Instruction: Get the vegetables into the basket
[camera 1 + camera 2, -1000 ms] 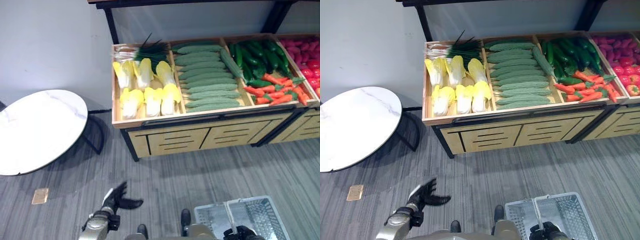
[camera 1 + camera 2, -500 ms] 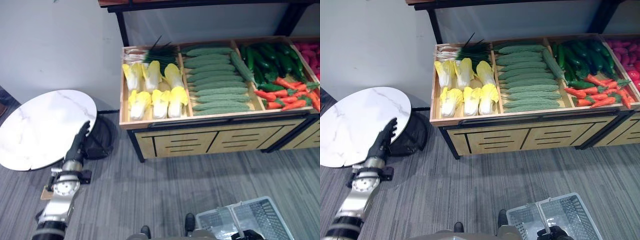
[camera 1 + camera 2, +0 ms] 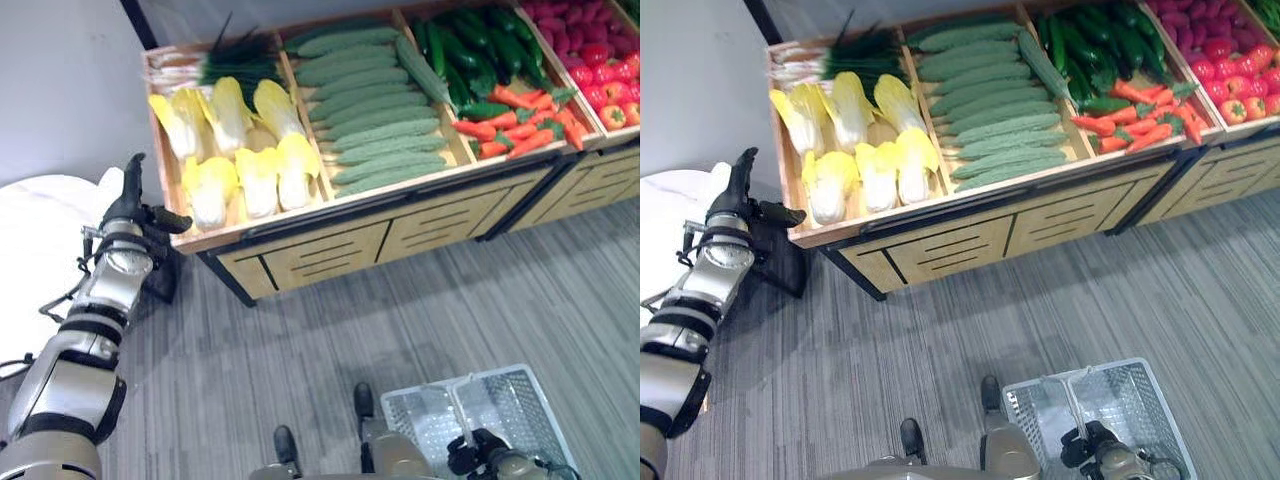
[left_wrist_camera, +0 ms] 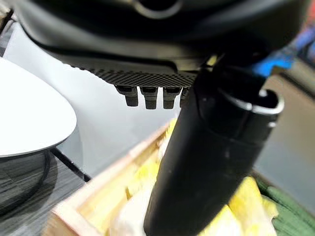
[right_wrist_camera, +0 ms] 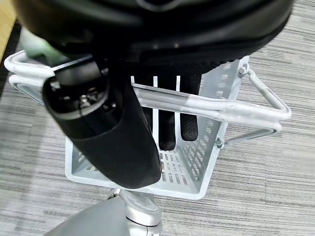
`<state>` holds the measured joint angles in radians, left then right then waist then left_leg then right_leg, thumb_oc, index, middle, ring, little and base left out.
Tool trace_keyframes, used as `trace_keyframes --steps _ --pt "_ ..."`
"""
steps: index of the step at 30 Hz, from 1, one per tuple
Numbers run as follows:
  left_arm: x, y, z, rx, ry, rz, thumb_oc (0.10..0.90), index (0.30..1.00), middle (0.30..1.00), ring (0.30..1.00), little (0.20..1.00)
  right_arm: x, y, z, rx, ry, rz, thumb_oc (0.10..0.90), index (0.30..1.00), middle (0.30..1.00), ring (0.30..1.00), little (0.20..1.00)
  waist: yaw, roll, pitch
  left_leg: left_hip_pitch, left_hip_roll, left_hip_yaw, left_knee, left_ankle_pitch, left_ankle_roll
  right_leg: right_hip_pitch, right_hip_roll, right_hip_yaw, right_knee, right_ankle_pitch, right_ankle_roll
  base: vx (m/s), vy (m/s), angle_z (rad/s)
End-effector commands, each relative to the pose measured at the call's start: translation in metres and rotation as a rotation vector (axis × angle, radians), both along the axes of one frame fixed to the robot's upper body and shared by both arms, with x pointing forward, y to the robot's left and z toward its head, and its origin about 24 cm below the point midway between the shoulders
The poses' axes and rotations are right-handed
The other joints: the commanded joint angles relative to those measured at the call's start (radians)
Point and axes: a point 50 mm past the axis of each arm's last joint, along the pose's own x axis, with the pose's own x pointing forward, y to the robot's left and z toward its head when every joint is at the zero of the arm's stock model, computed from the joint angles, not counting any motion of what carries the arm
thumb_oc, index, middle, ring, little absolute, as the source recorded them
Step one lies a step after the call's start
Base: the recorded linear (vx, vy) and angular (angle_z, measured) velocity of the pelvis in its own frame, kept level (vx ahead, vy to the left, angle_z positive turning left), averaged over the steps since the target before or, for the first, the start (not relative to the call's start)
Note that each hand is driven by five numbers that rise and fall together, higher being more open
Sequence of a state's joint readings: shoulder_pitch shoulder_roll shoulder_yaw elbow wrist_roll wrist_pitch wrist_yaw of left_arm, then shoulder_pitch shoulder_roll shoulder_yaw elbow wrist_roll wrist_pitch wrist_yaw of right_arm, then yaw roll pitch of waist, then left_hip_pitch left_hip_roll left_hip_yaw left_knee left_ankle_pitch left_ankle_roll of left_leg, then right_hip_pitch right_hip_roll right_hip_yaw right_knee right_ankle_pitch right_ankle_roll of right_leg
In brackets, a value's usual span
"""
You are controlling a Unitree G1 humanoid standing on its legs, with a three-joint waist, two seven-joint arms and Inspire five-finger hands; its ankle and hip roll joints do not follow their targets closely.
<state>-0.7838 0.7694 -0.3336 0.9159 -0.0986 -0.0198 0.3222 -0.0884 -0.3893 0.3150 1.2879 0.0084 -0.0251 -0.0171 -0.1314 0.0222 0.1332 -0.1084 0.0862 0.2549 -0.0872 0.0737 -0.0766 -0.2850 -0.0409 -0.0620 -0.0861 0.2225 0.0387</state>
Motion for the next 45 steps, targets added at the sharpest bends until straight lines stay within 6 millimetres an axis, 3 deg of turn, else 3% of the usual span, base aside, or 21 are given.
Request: trace_keyframes --steps 1,8,13,14,15,24,29,33,36,40,42,45 --pt "-0.001 0.021 0.086 0.083 -0.278 0.074 0.900 1.000 1.000 1.000 1.000 -0.005 0.004 -0.003 -0.003 0.024 0.022 0.400 0.300 0.300 0.300 0.300 -0.006 -0.033 -0.002 -0.039 0.057 -0.099 0.000 0.027 -0.066 0.003 -0.054 0.063 0.012 -0.051 0.141 0.00 -0.057 -0.15" --pt "0.001 0.033 0.092 0.048 -0.244 0.144 0.900 1.000 1.000 1.000 1.000 0.011 0.010 0.000 0.015 -0.040 0.013 0.400 0.300 0.300 0.300 0.300 -0.016 -0.033 0.015 -0.090 0.072 -0.096 0.000 0.044 -0.078 -0.050 -0.041 0.069 0.012 -0.039 0.139 0.01 -0.026 -0.09" --pt "-0.004 0.048 0.076 -0.015 -0.161 0.217 0.900 1.000 1.000 1.000 1.000 0.029 0.019 0.004 0.041 -0.102 0.031 0.400 0.300 0.300 0.300 0.300 -0.026 -0.042 0.027 -0.129 0.085 -0.085 0.000 0.055 -0.088 -0.094 -0.027 0.075 0.007 -0.025 0.138 -0.01 -0.015 -0.09" --pt "-0.006 0.054 0.063 -0.114 -0.136 0.248 0.743 0.780 0.780 0.780 0.780 0.033 0.021 0.005 0.044 -0.112 0.040 0.400 0.300 0.300 0.300 0.300 -0.029 -0.046 0.030 -0.140 0.092 -0.080 0.000 0.059 -0.091 -0.107 -0.023 0.076 0.005 -0.021 0.138 0.01 -0.015 -0.09" --pt "-0.005 0.053 0.059 -0.117 -0.114 0.239 0.400 0.300 0.300 0.300 0.300 0.034 0.021 0.005 0.050 -0.114 0.033 0.400 0.300 0.300 0.300 0.300 -0.032 -0.046 0.031 -0.146 0.093 -0.080 0.000 0.060 -0.093 -0.114 -0.020 0.074 0.005 -0.019 0.137 0.02 -0.013 -0.11" --pt "0.000 0.043 0.053 -0.084 -0.089 0.177 0.400 0.300 0.300 0.300 0.300 0.025 0.015 0.004 0.042 -0.095 0.032 0.400 0.300 0.300 0.300 0.300 -0.028 -0.043 0.024 -0.150 0.094 -0.083 0.000 0.060 -0.095 -0.112 -0.022 0.061 0.002 -0.023 0.132 0.00 -0.004 -0.02" --pt "0.006 0.011 0.061 -0.095 -0.244 0.011 0.400 0.300 0.300 0.300 0.300 0.015 0.010 0.003 0.034 -0.078 0.014 0.400 0.300 0.300 0.300 0.300 -0.001 -0.037 0.013 -0.081 0.077 -0.083 0.000 0.034 -0.086 -0.043 -0.040 0.042 0.005 -0.044 0.132 0.06 0.017 0.07" --pt "-0.009 0.000 0.050 -0.155 -0.355 -0.060 0.400 0.300 0.300 0.300 0.300 0.001 0.005 -0.001 0.020 -0.029 -0.010 0.400 0.300 0.300 0.300 0.300 0.022 -0.035 -0.002 0.012 0.065 -0.089 0.000 0.004 -0.077 0.054 -0.052 0.030 0.006 -0.073 0.130 0.09 0.039 0.14" --pt "-0.029 -0.018 0.045 -0.116 -0.424 -0.154 0.400 0.300 0.300 0.300 0.300 -0.019 -0.004 -0.004 0.004 0.045 -0.050 0.400 0.300 0.300 0.300 0.300 0.048 -0.039 -0.049 0.091 0.055 -0.106 0.000 -0.020 -0.066 0.145 -0.064 0.014 0.010 -0.102 0.131 0.04 0.068 0.21" --pt "-0.049 -0.034 0.032 -0.110 -0.408 -0.256 0.400 0.300 0.300 0.300 0.300 -0.032 -0.006 -0.006 0.015 0.082 -0.110 0.400 0.300 0.300 0.300 0.300 0.060 -0.045 -0.090 0.144 0.043 -0.118 0.001 -0.040 -0.052 0.205 -0.075 0.004 0.015 -0.118 0.132 0.01 0.074 0.29" --pt "-0.065 -0.058 0.022 -0.152 -0.395 -0.387 0.400 0.300 0.300 0.300 0.300 -0.038 -0.004 -0.008 0.026 0.111 -0.128 0.400 0.300 0.300 0.300 0.300 0.074 -0.052 -0.113 0.176 0.026 -0.132 0.005 -0.059 -0.036 0.241 -0.089 -0.003 0.027 -0.130 0.132 -0.01 0.127 0.07" --pt "-0.082 -0.070 0.015 -0.190 -0.369 -0.472 0.400 0.300 0.300 0.300 0.300 -0.041 -0.001 -0.010 0.040 0.125 -0.131 0.400 0.300 0.300 0.300 0.300 0.081 -0.058 -0.123 0.198 0.012 -0.135 0.008 -0.072 -0.025 0.262 -0.103 -0.001 0.036 -0.135 0.134 -0.01 0.063 0.02"
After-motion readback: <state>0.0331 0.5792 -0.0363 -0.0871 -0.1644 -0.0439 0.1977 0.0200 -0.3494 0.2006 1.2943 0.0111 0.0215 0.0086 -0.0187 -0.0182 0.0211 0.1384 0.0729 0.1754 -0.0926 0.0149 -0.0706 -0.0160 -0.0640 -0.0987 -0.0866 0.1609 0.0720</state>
